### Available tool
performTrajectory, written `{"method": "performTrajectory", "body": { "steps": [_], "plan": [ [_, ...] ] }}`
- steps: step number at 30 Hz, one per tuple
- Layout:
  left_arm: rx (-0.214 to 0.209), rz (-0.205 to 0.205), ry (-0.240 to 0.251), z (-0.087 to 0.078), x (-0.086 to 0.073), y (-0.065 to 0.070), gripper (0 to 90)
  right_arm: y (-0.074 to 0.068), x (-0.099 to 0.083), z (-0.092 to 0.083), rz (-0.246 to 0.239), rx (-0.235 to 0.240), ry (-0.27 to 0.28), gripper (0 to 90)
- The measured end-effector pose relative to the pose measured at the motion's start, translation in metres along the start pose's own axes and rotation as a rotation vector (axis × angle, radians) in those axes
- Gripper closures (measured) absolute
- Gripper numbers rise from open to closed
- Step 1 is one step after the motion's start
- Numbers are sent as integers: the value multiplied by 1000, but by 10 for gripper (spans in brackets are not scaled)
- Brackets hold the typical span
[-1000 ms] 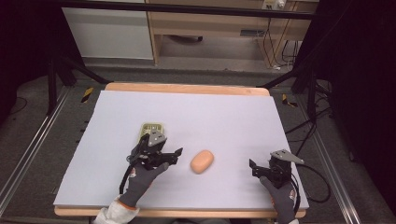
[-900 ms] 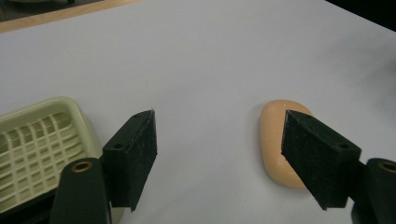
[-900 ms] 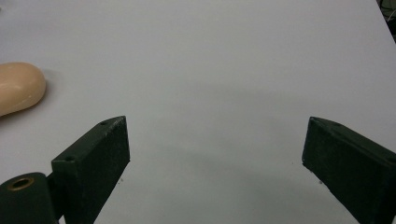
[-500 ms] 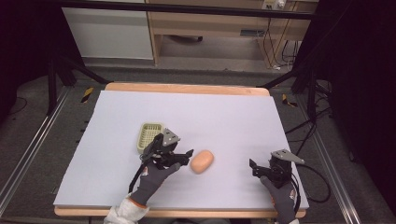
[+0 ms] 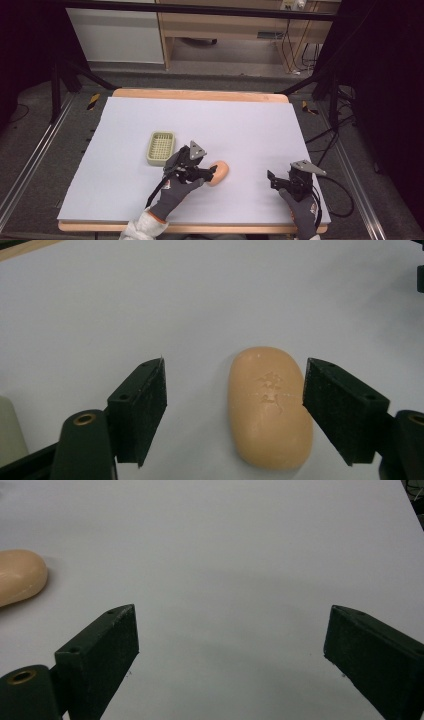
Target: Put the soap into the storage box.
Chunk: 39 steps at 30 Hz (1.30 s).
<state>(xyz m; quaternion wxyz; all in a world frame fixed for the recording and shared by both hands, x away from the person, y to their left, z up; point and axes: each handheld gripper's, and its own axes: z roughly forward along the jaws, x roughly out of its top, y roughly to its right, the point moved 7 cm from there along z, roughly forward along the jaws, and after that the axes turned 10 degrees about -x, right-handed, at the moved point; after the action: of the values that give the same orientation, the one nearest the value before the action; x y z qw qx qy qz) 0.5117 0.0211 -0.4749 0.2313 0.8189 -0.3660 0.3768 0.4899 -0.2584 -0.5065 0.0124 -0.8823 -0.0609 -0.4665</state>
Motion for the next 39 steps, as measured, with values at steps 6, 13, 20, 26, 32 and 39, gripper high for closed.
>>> {"method": "performTrajectory", "body": {
  "steps": [6,13,20,26,32,39],
  "plan": [
    [-1,7,-15,10,0,5,239,0,0,1,-8,-4,3,78],
    [-1,14,-32,19,-2,8,230,0,0,1,-6,-4,0,78],
    [-3,14,-41,24,-3,9,223,0,0,1,-5,-3,1,78],
    [-6,12,-50,31,-4,10,220,1,0,0,-2,-2,2,78],
    [-15,17,-61,37,-5,14,215,0,0,0,6,1,-3,78],
    [-15,7,-73,44,-7,13,212,0,0,1,5,1,-4,78]
  ]
}}
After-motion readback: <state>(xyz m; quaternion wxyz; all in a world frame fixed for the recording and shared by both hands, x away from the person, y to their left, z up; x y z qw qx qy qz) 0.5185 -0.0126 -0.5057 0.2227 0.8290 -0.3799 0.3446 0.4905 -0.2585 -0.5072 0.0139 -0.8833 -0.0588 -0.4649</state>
